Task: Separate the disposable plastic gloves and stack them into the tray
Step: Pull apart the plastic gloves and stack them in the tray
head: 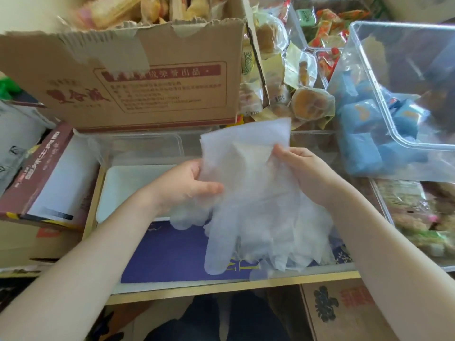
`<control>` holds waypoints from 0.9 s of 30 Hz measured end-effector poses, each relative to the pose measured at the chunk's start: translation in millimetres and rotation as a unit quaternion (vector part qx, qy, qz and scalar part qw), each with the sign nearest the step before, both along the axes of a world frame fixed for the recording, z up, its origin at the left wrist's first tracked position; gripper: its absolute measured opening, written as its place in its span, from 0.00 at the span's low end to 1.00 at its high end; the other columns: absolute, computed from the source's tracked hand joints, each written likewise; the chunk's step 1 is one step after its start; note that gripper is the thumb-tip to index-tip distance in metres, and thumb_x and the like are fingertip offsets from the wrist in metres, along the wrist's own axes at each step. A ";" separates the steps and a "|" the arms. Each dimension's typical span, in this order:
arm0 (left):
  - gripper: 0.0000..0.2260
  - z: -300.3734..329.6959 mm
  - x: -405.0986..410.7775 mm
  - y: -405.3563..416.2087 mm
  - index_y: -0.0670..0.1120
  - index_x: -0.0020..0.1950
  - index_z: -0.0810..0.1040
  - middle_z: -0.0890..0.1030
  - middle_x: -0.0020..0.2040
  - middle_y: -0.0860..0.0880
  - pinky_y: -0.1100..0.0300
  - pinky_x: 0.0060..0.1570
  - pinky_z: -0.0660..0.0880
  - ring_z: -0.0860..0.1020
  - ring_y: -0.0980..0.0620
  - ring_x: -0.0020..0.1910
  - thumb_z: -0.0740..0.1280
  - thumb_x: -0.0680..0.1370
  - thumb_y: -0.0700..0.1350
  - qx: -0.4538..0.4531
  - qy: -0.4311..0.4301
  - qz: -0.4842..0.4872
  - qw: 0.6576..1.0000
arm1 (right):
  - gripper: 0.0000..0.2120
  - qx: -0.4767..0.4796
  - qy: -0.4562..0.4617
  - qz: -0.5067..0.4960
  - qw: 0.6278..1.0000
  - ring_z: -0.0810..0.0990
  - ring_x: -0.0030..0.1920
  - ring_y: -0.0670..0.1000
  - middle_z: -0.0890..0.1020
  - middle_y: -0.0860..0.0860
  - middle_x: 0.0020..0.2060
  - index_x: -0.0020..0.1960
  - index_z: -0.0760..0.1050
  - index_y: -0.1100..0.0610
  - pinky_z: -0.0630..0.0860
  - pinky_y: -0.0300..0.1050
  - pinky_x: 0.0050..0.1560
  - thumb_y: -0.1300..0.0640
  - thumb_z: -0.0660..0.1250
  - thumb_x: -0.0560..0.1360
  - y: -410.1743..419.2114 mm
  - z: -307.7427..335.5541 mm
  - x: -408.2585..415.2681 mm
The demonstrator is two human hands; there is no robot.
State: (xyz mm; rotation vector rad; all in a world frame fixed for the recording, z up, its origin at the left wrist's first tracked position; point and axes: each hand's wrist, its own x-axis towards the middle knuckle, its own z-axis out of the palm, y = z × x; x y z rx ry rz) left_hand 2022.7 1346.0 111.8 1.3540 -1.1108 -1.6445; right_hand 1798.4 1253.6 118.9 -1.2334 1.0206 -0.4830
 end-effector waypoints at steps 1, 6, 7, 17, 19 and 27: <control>0.08 -2.0 1.1 0.2 0.44 0.49 0.77 0.84 0.39 0.54 0.67 0.34 0.75 0.81 0.58 0.36 0.71 0.72 0.36 0.007 -0.027 -0.009 1.000 | 0.17 0.012 -0.004 -0.004 1.000 0.75 0.31 0.48 0.79 0.51 0.32 0.39 0.79 0.58 0.70 0.41 0.38 0.49 0.60 0.78 -3.6 -1.8 -3.5; 0.13 -16.4 4.4 3.1 0.46 0.51 0.79 0.85 0.45 0.53 0.66 0.44 0.77 0.82 0.58 0.44 0.75 0.69 0.41 0.024 -0.081 -0.007 0.996 | 0.14 0.111 0.006 -0.045 0.993 0.77 0.38 0.51 0.79 0.54 0.39 0.46 0.76 0.59 0.74 0.46 0.48 0.49 0.59 0.79 -14.2 -10.4 -10.9; 0.12 -17.5 2.7 4.0 0.46 0.51 0.78 0.85 0.44 0.54 0.67 0.43 0.77 0.82 0.59 0.42 0.74 0.68 0.41 0.029 -0.074 -0.003 0.997 | 0.15 0.136 0.008 -0.044 0.990 0.78 0.36 0.50 0.80 0.53 0.37 0.46 0.76 0.59 0.76 0.44 0.45 0.49 0.59 0.79 -13.8 -10.7 -10.4; 0.05 -25.3 4.1 3.4 0.44 0.45 0.78 0.78 0.37 0.49 0.66 0.31 0.74 0.75 0.58 0.27 0.70 0.71 0.36 0.071 0.054 0.209 0.974 | 0.05 0.047 0.036 0.083 0.995 0.81 0.31 0.45 0.83 0.49 0.31 0.41 0.79 0.60 0.77 0.36 0.34 0.69 0.70 0.69 1.4 -30.6 -6.9; 0.14 -31.9 9.2 4.2 0.45 0.46 0.81 0.80 0.44 0.46 0.63 0.40 0.75 0.79 0.54 0.36 0.77 0.63 0.44 0.048 0.156 0.228 0.960 | 0.04 0.049 0.006 0.058 0.997 0.80 0.31 0.45 0.83 0.49 0.31 0.41 0.79 0.61 0.77 0.36 0.34 0.68 0.69 0.70 3.6 -36.3 -4.1; 0.06 -38.8 -6.7 14.4 0.48 0.45 0.80 0.83 0.37 0.52 0.62 0.30 0.77 0.81 0.55 0.35 0.70 0.71 0.48 0.079 0.084 0.177 0.977 | 0.05 0.074 -0.028 -0.001 0.997 0.79 0.29 0.45 0.81 0.48 0.29 0.42 0.75 0.61 0.76 0.36 0.32 0.69 0.65 0.73 11.7 -51.4 6.0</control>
